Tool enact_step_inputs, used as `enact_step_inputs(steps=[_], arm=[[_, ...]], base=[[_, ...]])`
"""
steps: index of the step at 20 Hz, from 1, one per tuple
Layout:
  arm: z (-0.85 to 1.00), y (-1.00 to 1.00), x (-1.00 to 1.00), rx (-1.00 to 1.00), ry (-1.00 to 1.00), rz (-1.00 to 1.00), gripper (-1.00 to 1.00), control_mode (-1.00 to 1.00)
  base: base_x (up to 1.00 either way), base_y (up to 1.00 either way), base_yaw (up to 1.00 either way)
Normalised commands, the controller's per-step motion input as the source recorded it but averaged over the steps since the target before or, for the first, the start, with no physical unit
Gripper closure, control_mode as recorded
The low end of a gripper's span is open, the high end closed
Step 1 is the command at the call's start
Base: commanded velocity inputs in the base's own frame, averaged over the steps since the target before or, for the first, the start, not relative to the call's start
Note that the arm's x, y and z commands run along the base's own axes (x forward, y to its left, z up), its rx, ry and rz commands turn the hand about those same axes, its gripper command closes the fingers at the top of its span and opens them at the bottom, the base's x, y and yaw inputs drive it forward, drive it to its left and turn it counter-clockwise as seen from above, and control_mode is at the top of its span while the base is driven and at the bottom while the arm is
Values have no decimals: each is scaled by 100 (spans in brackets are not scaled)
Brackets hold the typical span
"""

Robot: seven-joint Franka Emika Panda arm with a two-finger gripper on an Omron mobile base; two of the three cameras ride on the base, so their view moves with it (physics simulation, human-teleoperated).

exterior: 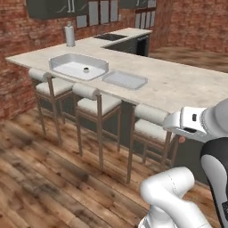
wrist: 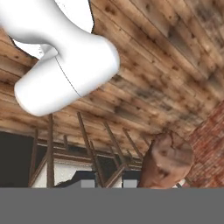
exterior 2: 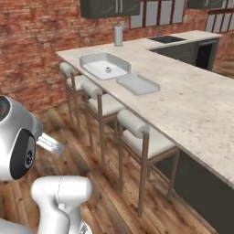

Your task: Place the cold items (mushroom and lime) from the fridge in one tupperware on the dining counter. Place the warm items (kebab skewer and hot dog) in the stove area in another tupperware.

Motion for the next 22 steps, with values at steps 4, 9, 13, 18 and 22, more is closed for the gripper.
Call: enact_step_inputs(steps=[4,9,13,18,22], arm=[[0,0,0,0,0,0,100,100],[0,0,0,0,0,0,100,100],[0,0,0,0,0,0,100,100],[0,0,0,0,0,0,100,100],[0,0,0,0,0,0,100,100]], base=[[64,100,-49],[58,100,-46],[36,100,-40],[21,100,-39],[13,100,-41]])
